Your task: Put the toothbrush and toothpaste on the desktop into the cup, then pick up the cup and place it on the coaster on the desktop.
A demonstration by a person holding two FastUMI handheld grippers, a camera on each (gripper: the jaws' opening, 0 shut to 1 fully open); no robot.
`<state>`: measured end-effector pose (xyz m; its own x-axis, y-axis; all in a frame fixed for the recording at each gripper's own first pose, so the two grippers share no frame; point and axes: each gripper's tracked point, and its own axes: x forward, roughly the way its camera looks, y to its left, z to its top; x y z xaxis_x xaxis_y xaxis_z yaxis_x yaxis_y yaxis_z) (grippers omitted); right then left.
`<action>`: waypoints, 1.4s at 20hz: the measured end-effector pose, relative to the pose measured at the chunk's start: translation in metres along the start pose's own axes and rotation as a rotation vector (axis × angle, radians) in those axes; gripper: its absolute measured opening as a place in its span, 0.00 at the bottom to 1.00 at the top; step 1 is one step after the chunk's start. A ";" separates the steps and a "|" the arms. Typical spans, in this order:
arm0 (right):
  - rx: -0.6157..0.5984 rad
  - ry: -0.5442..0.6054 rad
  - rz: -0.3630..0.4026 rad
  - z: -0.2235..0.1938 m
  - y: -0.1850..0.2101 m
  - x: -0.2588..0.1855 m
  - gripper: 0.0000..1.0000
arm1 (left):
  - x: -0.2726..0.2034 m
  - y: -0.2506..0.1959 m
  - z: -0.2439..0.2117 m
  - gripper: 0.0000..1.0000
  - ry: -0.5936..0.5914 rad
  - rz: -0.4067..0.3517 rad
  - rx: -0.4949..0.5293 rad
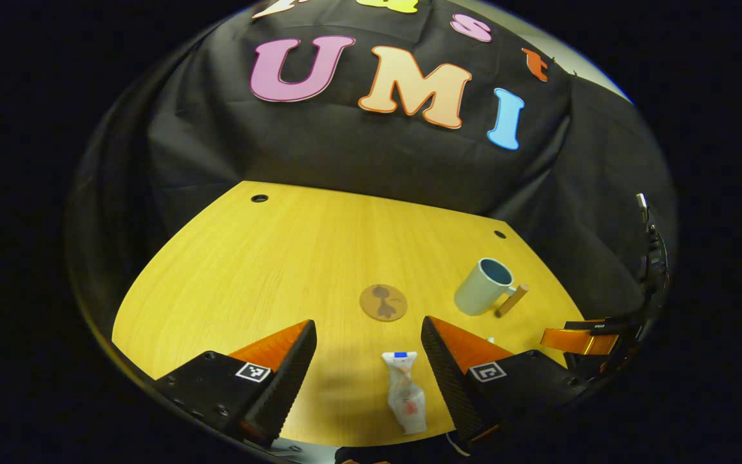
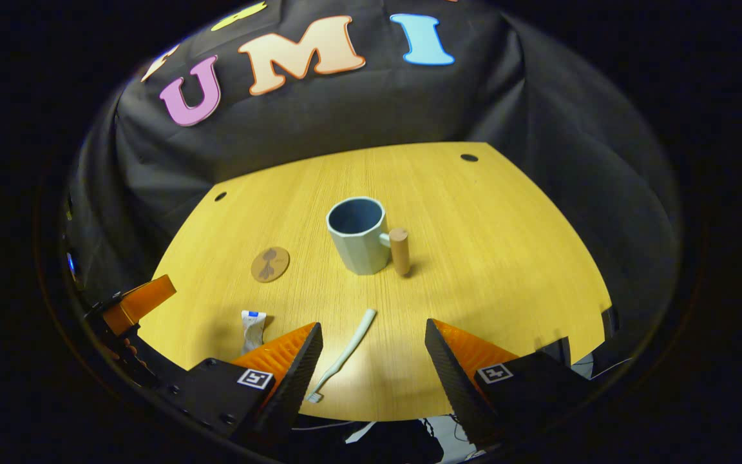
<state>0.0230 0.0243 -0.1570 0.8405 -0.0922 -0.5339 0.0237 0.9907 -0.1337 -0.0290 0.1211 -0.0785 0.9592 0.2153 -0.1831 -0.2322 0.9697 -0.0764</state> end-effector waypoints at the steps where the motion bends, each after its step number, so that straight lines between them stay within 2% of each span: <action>1: -0.007 0.038 -0.002 -0.003 0.004 0.009 0.94 | -0.001 0.010 -0.004 0.95 0.009 0.019 0.004; 3: -0.026 0.118 -0.019 -0.013 0.009 0.028 0.94 | -0.004 0.028 -0.007 0.95 0.019 0.053 0.015; 4: -0.027 0.150 -0.017 -0.016 0.013 0.038 0.99 | -0.006 0.036 -0.008 0.95 0.027 0.068 0.020; 5: -0.018 0.178 -0.017 -0.018 0.017 0.048 0.94 | -0.007 0.044 -0.011 0.95 0.035 0.080 0.024; 6: -0.008 0.202 -0.021 -0.019 0.019 0.056 0.94 | -0.008 0.051 -0.012 0.95 0.044 0.093 0.027; 7: 0.002 0.228 -0.026 -0.021 0.020 0.062 0.99 | -0.009 0.058 -0.014 0.95 0.050 0.106 0.032; 8: 0.016 0.250 -0.037 -0.021 0.020 0.068 0.94 | -0.009 0.064 -0.014 0.95 0.052 0.119 0.037; 9: 0.036 0.268 -0.051 -0.021 0.018 0.074 0.99 | -0.010 0.069 -0.014 0.95 0.054 0.129 0.042; 11: 0.074 0.301 -0.076 -0.025 0.017 0.085 0.97 | -0.009 0.076 -0.016 0.95 0.062 0.143 0.050; 13: 0.096 0.332 -0.080 -0.026 0.019 0.094 0.87 | -0.007 0.080 -0.018 0.95 0.075 0.147 0.054; 14: 0.103 0.347 -0.084 -0.029 0.020 0.097 0.77 | -0.005 0.081 -0.016 0.95 0.074 0.149 0.057; 15: 0.110 0.362 -0.093 -0.032 0.019 0.100 0.74 | -0.004 0.082 -0.016 0.95 0.071 0.147 0.058; 16: 0.118 0.373 -0.099 -0.034 0.019 0.103 0.65 | -0.002 0.081 -0.014 0.95 0.070 0.143 0.059; 19: 0.152 0.402 -0.109 -0.040 0.018 0.108 0.64 | 0.004 0.072 -0.013 0.95 0.071 0.119 0.063; 20: 0.164 0.413 -0.105 -0.043 0.018 0.110 0.57 | 0.007 0.068 -0.012 0.95 0.071 0.110 0.068; 21: 0.169 0.425 -0.104 -0.046 0.018 0.110 0.39 | 0.009 0.066 -0.013 0.95 0.072 0.101 0.072; 23: 0.170 0.426 -0.103 -0.044 0.016 0.111 0.39 | 0.012 0.059 -0.011 0.95 0.073 0.084 0.079; 26: 0.179 0.436 -0.142 -0.043 0.008 0.109 0.39 | 0.015 0.051 -0.012 0.95 0.075 0.065 0.084; 27: 0.166 0.444 -0.150 -0.047 0.006 0.111 0.21 | 0.015 0.049 -0.012 0.95 0.075 0.062 0.084; 28: 0.162 0.448 -0.146 -0.048 0.005 0.113 0.21 | 0.015 0.048 -0.013 0.95 0.077 0.061 0.082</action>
<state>0.0922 0.0136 -0.2582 0.5080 -0.2299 -0.8301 0.2373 0.9638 -0.1217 -0.0277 0.1691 -0.0975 0.9280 0.2673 -0.2595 -0.2724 0.9620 0.0168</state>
